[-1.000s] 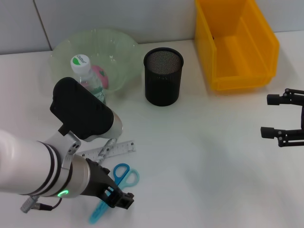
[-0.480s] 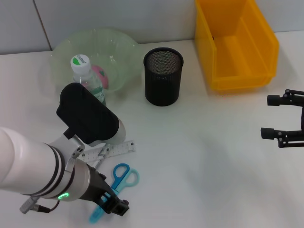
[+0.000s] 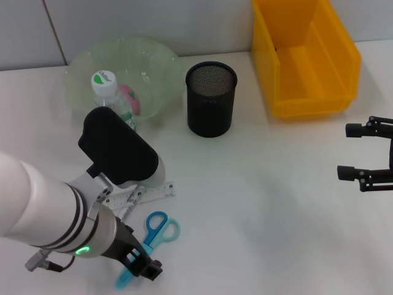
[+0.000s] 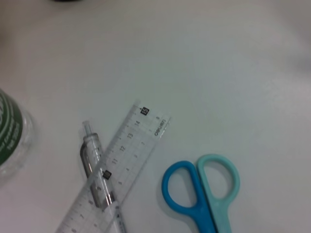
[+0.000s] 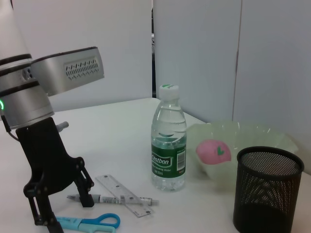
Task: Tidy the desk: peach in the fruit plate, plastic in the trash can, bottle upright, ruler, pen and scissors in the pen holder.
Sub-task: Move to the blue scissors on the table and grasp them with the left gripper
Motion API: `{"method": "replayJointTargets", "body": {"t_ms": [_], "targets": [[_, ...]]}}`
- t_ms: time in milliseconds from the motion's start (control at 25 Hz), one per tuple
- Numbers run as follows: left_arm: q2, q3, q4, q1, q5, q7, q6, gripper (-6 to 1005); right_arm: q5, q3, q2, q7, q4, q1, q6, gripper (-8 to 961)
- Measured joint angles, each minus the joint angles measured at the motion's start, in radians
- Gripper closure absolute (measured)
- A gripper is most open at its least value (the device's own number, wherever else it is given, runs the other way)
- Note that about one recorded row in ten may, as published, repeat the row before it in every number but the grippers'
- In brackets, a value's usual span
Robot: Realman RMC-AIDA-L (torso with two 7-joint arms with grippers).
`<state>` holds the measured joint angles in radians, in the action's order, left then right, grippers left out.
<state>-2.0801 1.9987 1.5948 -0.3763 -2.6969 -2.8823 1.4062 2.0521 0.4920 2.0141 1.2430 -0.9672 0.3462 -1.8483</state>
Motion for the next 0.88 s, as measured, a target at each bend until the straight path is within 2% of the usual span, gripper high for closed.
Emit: {"method": "replayJointTargets", "body": {"t_ms": [480,880], "targets": [[0.0,0.003,-0.023,-0.038,0.0,0.0,0.022,197,0.0,-0.011,0.007,-0.013,-0.004,-0.007,-0.005,129],[0.0,0.005,-0.027,-0.065,0.008,0.0,0.041,280,0.0,-0.021,0.01,-0.025,-0.005,-0.013,-0.009,129]]}}
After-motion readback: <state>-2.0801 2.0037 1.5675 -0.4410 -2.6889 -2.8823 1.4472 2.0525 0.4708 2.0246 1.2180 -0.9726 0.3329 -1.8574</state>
